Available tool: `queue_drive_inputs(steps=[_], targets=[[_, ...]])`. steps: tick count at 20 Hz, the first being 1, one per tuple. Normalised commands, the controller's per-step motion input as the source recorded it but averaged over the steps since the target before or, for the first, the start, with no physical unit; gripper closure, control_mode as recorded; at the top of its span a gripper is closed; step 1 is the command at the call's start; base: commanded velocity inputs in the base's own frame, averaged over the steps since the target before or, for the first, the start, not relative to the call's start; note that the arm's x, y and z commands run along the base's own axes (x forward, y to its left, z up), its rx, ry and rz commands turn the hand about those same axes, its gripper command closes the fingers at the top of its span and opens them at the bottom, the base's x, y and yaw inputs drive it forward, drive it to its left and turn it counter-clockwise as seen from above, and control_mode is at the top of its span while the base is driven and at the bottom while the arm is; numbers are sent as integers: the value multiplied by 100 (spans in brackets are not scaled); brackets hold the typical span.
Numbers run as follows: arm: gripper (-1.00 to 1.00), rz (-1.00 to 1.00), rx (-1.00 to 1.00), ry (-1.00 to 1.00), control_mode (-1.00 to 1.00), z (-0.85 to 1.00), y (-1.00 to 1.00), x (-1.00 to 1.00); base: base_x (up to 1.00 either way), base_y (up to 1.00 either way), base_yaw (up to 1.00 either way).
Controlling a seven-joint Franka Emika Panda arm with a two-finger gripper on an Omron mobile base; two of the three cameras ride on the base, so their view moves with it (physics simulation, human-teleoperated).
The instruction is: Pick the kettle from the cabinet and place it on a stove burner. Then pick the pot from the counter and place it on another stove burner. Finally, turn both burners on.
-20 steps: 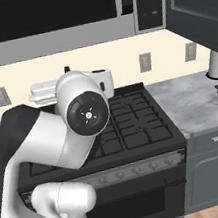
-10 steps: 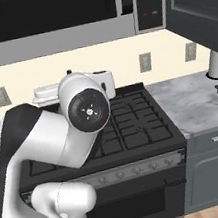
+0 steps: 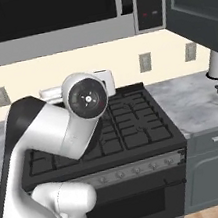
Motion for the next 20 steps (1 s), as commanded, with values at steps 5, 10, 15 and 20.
queue_drive_inputs(steps=[5,10,15,20], targets=[[100,0,0,1,-100,-4,7,31,0,0,0],[100,0,0,0,-100,0,3,26,0,0,0],[100,1,0,0,-100,-1,0,12,0,0,0],[100,2,0,0,-100,-7,1,18,0,0,0]])
